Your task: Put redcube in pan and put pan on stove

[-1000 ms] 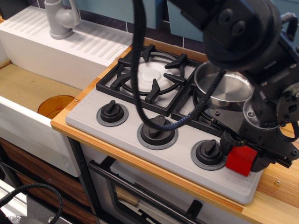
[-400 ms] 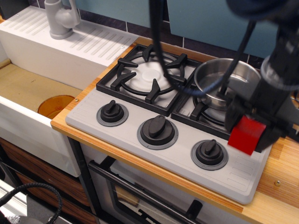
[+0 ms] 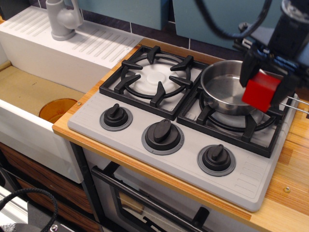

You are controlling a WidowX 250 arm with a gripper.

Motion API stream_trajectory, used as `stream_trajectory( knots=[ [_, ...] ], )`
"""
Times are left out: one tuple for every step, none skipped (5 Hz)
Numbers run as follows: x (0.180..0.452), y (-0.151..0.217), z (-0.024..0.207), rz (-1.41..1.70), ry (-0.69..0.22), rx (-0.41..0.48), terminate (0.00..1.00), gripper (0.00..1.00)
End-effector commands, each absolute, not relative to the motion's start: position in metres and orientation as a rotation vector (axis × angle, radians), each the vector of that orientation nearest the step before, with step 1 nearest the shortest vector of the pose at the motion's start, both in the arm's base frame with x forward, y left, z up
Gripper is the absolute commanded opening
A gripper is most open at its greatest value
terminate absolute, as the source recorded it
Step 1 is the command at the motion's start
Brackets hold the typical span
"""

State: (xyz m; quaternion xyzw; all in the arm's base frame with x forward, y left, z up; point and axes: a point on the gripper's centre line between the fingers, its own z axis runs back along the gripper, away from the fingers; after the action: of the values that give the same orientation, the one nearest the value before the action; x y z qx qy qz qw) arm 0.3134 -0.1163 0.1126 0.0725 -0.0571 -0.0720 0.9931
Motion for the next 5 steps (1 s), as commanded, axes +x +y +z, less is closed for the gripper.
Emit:
stream_trajectory(
  knots=[
    [0.37, -0.103, 0.13, -0.2, -0.171, 0.106, 0.0, 0.0],
    [0.377, -0.101, 0.125, -0.206, -0.172, 0.095, 0.0, 0.0],
    [0.375, -0.105, 0.12, -0.201, -0.177, 0.082, 0.0, 0.0],
    [0.371, -0.107, 0.119, -0.191, -0.18, 0.082, 0.0, 0.0],
    [0.369, -0.109, 0.118, -0.196, -0.198, 0.083, 0.0, 1.0]
  ],
)
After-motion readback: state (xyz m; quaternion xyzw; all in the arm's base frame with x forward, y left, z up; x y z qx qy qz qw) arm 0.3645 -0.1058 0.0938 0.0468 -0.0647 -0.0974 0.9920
